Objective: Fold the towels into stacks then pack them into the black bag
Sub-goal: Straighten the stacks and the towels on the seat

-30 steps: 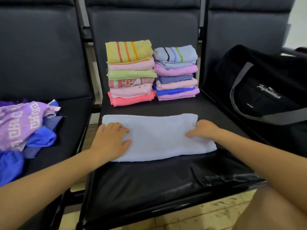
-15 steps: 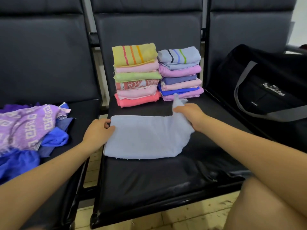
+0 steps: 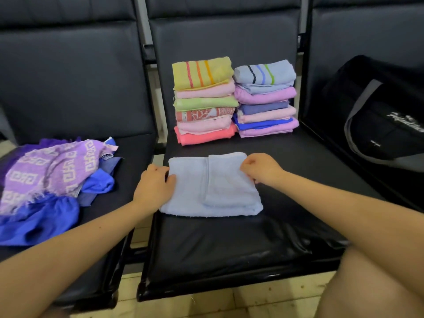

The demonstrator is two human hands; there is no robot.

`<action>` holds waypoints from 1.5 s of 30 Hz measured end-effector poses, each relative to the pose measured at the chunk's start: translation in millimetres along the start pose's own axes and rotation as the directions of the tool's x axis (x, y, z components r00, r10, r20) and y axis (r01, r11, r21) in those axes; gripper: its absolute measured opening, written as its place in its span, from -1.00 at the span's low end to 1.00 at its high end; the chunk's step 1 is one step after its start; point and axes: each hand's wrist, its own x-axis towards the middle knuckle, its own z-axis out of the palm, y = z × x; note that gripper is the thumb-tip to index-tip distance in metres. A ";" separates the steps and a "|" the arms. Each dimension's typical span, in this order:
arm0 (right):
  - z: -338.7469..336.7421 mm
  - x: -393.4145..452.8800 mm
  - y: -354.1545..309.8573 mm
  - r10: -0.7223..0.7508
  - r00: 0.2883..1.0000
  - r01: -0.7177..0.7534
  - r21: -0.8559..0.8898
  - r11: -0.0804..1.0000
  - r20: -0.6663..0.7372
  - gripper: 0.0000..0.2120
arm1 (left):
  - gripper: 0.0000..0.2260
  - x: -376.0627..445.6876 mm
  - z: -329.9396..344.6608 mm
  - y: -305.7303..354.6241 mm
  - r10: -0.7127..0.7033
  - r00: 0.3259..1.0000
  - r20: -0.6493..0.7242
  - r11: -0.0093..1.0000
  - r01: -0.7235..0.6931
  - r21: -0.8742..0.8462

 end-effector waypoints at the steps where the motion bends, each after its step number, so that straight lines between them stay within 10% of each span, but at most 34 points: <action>1: -2.9 2.5 8.8 0.006 0.999 -0.009 -0.052 0.999 -0.049 -0.78 | -0.71 -1.2 0.1 1.8 -0.014 1.000 -0.004 1.000 0.014 -0.009; 10: 6.4 -12.6 23.1 0.182 0.936 -0.236 0.152 0.960 0.302 -0.57 | -0.68 -11.6 10.9 28.9 0.016 1.000 -0.024 0.988 -0.012 0.152; 18: -30.0 -11.9 21.5 0.264 0.958 -0.287 0.394 0.873 0.112 -0.58 | -0.67 -2.4 17.1 41.0 -0.014 1.000 -0.006 0.992 0.015 0.127; 26: -32.1 -19.9 -11.3 -0.116 0.993 0.113 0.152 0.982 0.010 -0.74 | -0.73 -0.3 23.1 45.9 -0.021 0.999 0.028 0.995 0.018 0.102; 31: -14.3 -34.3 -34.1 -0.084 0.914 -0.068 0.352 0.934 0.397 -0.76 | -0.68 -1.7 22.6 41.4 0.024 0.998 0.060 0.993 -0.031 0.115; 38: -18.1 -14.1 -6.2 -0.026 0.989 0.006 0.137 0.991 0.147 -0.78 | -0.64 -5.9 28.1 42.4 0.178 0.984 0.003 0.974 -0.177 0.142; 45: 2.4 -17.8 2.8 0.186 0.899 -0.235 0.078 0.969 0.398 -0.70 | -0.63 4.0 36.2 58.6 0.049 0.989 0.138 0.983 -0.072 0.169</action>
